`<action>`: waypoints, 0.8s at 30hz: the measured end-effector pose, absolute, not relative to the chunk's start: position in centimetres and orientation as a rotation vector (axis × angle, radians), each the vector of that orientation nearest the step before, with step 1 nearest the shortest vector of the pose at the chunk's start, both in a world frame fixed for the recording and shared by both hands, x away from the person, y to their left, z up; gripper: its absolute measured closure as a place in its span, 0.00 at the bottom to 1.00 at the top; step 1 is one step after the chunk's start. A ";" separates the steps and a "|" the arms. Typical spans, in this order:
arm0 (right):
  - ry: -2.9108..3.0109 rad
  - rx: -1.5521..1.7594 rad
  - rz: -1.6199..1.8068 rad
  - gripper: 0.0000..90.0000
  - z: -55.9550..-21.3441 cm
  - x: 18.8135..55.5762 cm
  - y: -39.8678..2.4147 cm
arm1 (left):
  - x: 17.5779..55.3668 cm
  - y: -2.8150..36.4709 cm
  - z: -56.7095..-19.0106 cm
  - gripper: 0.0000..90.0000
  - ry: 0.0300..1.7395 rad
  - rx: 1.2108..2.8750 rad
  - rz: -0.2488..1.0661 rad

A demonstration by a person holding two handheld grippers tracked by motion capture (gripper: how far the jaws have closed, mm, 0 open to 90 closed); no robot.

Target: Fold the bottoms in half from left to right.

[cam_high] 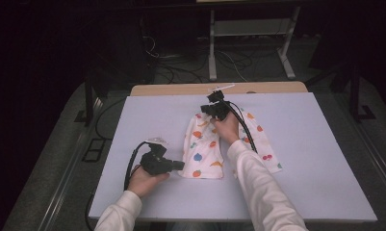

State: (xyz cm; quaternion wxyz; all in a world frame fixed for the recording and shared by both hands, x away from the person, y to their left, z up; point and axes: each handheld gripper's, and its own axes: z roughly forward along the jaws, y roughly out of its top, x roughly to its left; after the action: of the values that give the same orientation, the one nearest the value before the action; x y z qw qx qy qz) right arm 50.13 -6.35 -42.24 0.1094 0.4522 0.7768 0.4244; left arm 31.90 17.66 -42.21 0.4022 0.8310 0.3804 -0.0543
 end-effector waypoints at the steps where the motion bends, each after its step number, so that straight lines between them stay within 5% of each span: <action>1: 2.282 1.332 1.252 0.98 -42.2 50.1 -6.5 | 31.9 17.5 -42.2 0.99 0.958 2.101 -0.137; 24: 2.237 1.375 1.289 0.98 -40.8 50.1 -9.8 | 31.4 12.9 -40.8 0.99 0.838 2.107 -0.178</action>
State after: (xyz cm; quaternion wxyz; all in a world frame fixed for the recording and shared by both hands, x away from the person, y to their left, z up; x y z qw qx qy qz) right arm 50.09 -9.76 -40.83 0.1080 0.4675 0.7602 0.4381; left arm 31.42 12.92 -40.75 0.4198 0.8407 0.3344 -0.0710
